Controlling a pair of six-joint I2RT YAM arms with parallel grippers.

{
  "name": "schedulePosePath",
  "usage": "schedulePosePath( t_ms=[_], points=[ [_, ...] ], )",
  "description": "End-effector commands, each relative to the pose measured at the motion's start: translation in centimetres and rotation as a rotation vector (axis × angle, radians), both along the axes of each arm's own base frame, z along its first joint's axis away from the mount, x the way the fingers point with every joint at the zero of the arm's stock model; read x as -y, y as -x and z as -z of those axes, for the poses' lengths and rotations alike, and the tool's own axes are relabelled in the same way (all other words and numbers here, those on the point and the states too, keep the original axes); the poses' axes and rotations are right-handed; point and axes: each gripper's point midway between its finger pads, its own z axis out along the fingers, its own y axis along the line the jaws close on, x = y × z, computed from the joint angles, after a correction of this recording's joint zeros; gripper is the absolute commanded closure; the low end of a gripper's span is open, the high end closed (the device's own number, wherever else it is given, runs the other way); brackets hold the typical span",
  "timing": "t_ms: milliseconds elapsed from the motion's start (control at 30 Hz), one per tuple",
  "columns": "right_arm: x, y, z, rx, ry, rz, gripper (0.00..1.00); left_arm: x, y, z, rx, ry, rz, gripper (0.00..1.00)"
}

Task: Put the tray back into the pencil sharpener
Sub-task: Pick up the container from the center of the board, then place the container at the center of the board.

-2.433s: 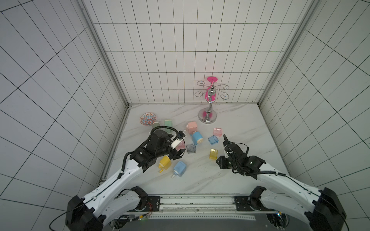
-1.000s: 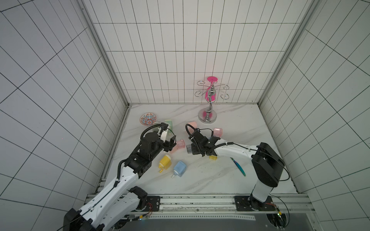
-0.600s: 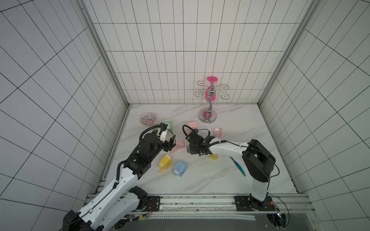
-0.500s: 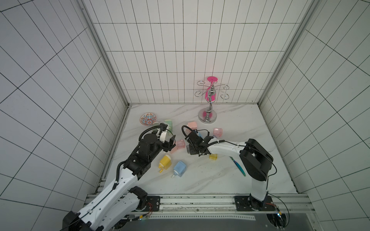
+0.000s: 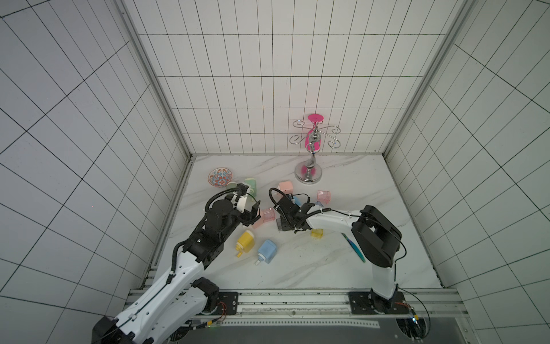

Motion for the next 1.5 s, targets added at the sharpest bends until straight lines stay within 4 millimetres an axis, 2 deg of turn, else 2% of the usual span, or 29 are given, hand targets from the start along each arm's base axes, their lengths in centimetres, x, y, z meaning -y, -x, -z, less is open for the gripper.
schedulePosePath(
  t_ms=[0,200,667,867,1033,1100,1267,1467],
  points=[
    [0.2,0.3,-0.1,-0.002,0.024,0.000,0.94,-0.3,0.0,-0.5,0.032,0.000,-0.008,0.21],
    [1.1,2.5,-1.1,-0.015,0.027,-0.040,0.95,-0.2,0.1,-0.7,0.044,0.007,-0.001,0.22],
    [3.6,10.6,-2.0,-0.056,0.018,-0.133,0.95,0.2,0.4,-0.3,0.033,0.001,0.029,0.21],
    [6.7,12.9,-1.5,-0.061,0.045,-0.113,0.94,1.3,0.4,0.3,0.009,-0.003,0.082,0.22],
    [10.0,13.8,-0.1,-0.055,0.111,-0.094,0.92,3.3,0.9,1.0,-0.029,-0.004,0.194,0.23],
    [10.6,13.9,0.2,-0.056,0.128,-0.088,0.91,4.0,1.2,1.3,-0.045,-0.018,0.220,0.23],
    [10.4,14.0,1.0,-0.066,0.122,-0.092,0.89,5.3,1.7,1.6,-0.073,-0.076,0.255,0.24],
    [9.8,14.2,0.8,-0.068,0.084,-0.104,0.75,5.5,1.9,1.5,-0.107,-0.092,0.258,0.24]
  ],
)
